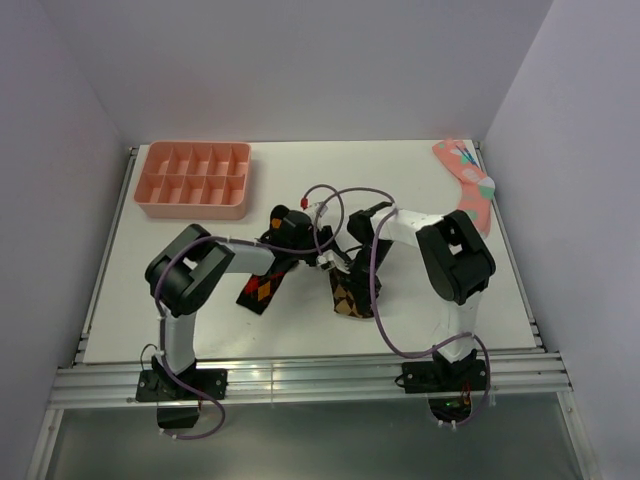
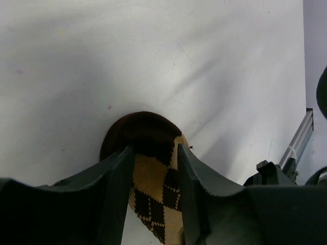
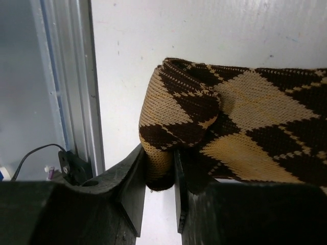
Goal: Roll the socks
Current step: Roll the sock at the center of the board.
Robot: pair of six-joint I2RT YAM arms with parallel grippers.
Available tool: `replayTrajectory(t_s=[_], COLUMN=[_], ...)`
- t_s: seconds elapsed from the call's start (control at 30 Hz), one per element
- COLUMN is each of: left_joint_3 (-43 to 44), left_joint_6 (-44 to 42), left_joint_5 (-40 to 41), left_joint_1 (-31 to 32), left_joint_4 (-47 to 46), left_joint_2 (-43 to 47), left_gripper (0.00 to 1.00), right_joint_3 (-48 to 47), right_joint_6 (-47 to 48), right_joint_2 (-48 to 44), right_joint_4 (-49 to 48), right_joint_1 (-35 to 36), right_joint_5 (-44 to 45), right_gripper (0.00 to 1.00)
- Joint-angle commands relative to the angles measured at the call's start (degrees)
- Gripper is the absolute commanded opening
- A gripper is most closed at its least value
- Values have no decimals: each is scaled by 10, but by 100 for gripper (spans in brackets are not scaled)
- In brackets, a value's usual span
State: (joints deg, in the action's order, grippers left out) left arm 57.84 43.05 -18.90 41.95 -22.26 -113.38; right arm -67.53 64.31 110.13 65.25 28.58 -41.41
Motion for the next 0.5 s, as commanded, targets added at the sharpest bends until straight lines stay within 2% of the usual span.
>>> replayTrajectory(t_s=[0.0,0.17,0.33,0.47], left_joint_3=[-37,-75,-110,-171], left_joint_6=[-31,-32,-32,-26], left_joint_5=[28,34,61,63], left_joint_1=[3,-4,-6,-9], left_joint_4=[-46,-103,-102,-166], left_joint_2=[60,104,132,178], left_gripper=[47,51,51,51], right_joint_3=[-7,-9,-11,-9], right_joint_6=[-45,-49,-40,-39], right_joint_2=[26,35,36,35], right_joint_4=[11,8,15,14], right_joint_1=[-23,-28,-34,-37], right_joint_5=[17,13,4,6], right_gripper=[8,8,8,8])
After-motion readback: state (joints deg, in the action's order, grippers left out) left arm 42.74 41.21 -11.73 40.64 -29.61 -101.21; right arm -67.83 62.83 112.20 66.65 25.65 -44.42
